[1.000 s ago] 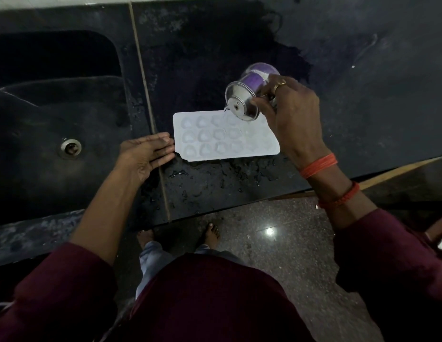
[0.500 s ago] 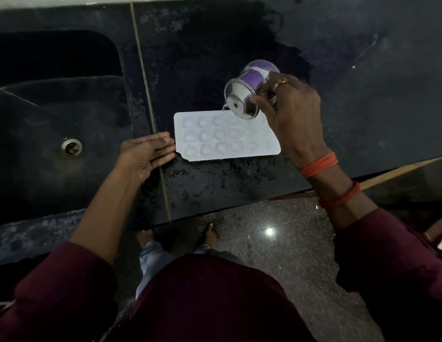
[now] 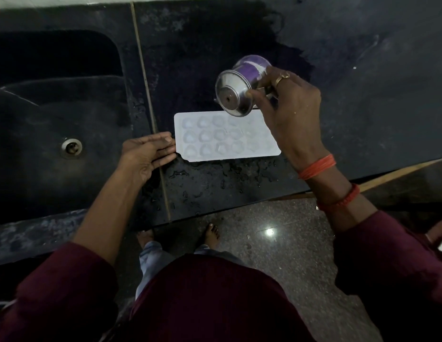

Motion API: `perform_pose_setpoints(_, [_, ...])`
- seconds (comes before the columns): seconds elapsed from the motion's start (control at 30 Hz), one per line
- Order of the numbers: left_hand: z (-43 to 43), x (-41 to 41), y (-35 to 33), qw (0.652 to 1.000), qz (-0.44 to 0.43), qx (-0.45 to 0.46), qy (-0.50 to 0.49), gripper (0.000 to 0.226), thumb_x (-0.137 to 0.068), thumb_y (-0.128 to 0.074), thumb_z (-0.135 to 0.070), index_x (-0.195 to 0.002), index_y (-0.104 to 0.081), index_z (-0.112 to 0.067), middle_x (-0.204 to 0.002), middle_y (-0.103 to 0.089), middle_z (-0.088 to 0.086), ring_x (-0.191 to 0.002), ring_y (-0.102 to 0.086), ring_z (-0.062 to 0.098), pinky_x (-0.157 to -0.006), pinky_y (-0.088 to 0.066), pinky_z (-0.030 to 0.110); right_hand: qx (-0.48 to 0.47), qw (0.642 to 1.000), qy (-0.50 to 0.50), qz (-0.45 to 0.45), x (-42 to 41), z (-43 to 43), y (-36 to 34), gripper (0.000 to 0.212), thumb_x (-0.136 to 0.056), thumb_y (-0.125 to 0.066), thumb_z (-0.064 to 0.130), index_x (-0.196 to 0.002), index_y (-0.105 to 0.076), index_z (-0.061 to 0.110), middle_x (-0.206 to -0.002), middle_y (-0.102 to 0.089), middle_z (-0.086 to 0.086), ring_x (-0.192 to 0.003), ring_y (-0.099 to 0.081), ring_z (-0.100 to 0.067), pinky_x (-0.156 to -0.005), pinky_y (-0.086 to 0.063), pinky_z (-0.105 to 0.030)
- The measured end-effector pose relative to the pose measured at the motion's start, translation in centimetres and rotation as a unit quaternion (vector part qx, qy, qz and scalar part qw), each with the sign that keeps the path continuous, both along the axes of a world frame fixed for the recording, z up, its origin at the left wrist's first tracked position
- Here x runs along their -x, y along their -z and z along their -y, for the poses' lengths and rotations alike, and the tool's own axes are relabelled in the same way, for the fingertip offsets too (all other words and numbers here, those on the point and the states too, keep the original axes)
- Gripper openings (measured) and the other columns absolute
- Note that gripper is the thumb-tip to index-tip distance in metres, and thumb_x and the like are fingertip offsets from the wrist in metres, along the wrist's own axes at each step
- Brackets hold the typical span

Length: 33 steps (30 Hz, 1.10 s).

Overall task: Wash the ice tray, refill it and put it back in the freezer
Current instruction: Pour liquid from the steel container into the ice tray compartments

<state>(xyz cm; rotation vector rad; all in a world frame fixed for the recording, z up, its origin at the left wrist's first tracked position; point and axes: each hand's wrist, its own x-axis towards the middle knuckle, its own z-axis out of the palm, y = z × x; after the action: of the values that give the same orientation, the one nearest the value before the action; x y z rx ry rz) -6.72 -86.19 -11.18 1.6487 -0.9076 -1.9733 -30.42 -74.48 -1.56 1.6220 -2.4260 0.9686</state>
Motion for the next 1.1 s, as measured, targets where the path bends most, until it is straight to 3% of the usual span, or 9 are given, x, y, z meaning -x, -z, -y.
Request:
perform_pose_setpoints(0.33, [0.1,-0.5,0.4,1.000,-0.011,-0.004,-0.004,0.012,-0.089,-0.074,-0.002,-0.101,-0.074,-0.006,-0.085,-0.080,0.008,-0.080,-0.078,0.017,-0.066,-0.063,0.027,0.011,0.999,-0.044,-0.029,-1.6,0.8,1.0,0.028,-0.092,-0.068,0.029,-0.091,-0.070,0.001,-0.118,-0.069,-0.015,-0.078,-0.069,-0.028,-0.069,-0.058,-0.043])
perform_pose_setpoints(0.57, [0.1,-0.6,0.5,1.000,-0.004,-0.003,-0.005,0.012,-0.090,-0.074,-0.003,-0.101,-0.074,-0.006,-0.092,-0.078,0.011,-0.081,-0.077,0.017,-0.065,-0.063,0.025,0.006,0.997,-0.058,-0.050,-1.6,1.1,1.4,0.031,-0.093,-0.066,0.031,-0.091,-0.069,0.000,-0.124,-0.067,-0.016,-0.077,-0.071,-0.031,-0.069,-0.060,-0.046])
perform_pose_setpoints(1.1, [0.0,-0.6,0.3,1.000,-0.015,-0.005,-0.008,0.011,-0.090,-0.074,-0.002,-0.100,-0.073,-0.007,-0.079,-0.079,0.005,-0.075,-0.078,0.015,-0.064,-0.063,0.025,0.007,0.997,-0.067,-0.042,-1.8,1.0,1.2,0.031,-0.093,-0.064,0.032,-0.093,-0.070,0.002,-0.128,-0.066,-0.016,-0.080,-0.072,-0.031,-0.072,-0.060,-0.048])
